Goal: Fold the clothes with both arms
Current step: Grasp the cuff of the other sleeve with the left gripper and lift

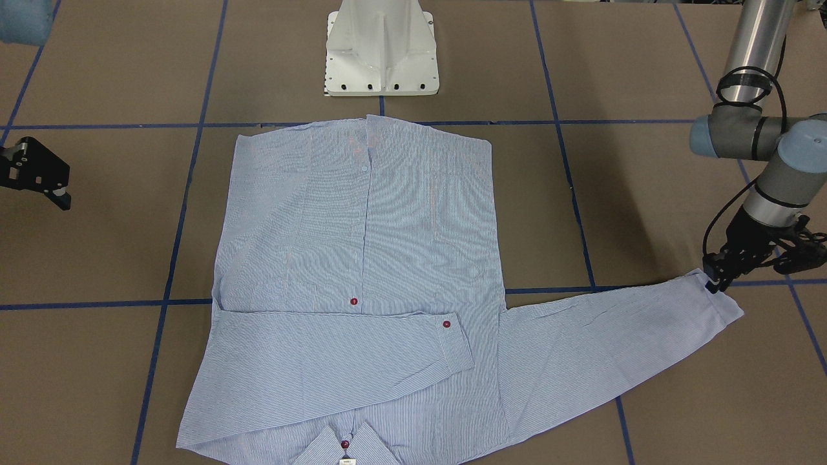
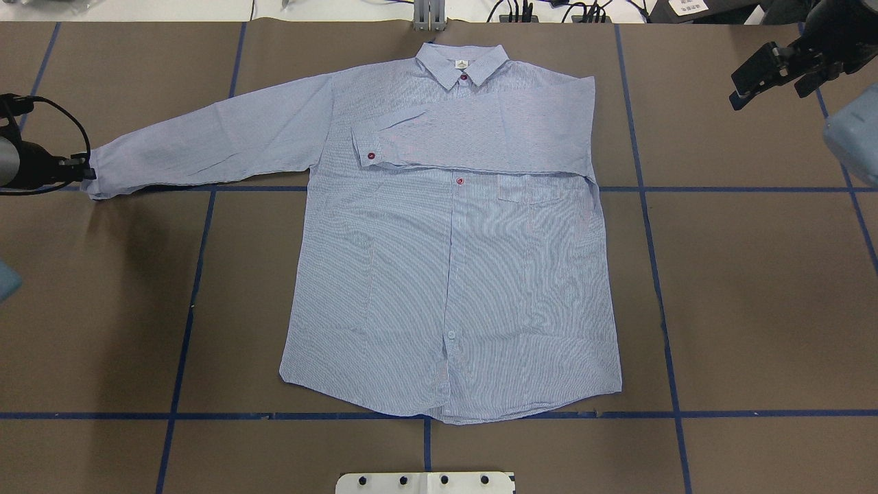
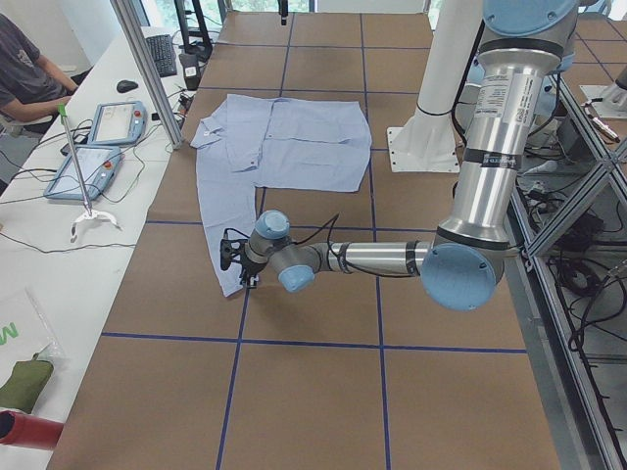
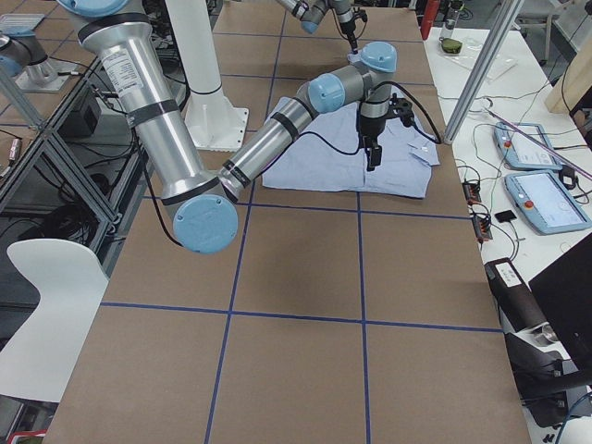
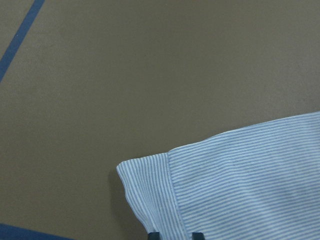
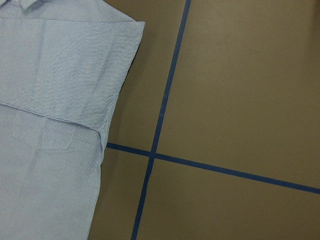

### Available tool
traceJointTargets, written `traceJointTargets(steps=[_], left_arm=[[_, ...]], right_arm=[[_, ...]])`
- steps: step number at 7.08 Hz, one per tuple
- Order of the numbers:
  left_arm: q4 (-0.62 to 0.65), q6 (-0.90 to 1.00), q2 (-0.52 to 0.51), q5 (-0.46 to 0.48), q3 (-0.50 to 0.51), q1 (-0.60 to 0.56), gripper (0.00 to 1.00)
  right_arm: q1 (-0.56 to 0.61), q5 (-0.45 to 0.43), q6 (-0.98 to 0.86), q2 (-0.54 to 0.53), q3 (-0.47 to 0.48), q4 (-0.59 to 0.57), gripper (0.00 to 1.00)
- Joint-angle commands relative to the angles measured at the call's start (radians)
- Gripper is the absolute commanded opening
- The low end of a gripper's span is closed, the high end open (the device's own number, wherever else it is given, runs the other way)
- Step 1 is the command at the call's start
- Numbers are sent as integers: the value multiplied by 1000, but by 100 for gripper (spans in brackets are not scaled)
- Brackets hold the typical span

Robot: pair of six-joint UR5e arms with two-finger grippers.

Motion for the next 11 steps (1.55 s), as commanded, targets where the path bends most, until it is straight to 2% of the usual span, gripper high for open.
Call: traceJointTargets(steps=[1, 2, 4, 6, 8, 9, 11], left_arm=[[1, 2, 5, 3, -2, 0, 4], [1, 2, 7, 3, -7, 0, 0], [1, 2, 1, -6, -26, 0, 0], [43, 1, -1, -15, -95, 0, 0], [57, -1, -38, -104, -132, 0, 0], [98, -7, -88, -114, -148, 0, 0], [285, -16, -207, -115, -200, 0, 0]], right_arm=[[-10, -3, 3, 1, -2, 1, 100], [-13, -4, 3, -1, -3, 1, 100], [-13, -1, 1, -4, -1, 1, 100], [-10, 2, 1, -5, 2, 0, 100], [-8, 5, 1, -9, 4, -2, 100], [-5, 8, 0, -27, 8, 1, 100], [6, 10, -5, -51, 22, 3, 100]])
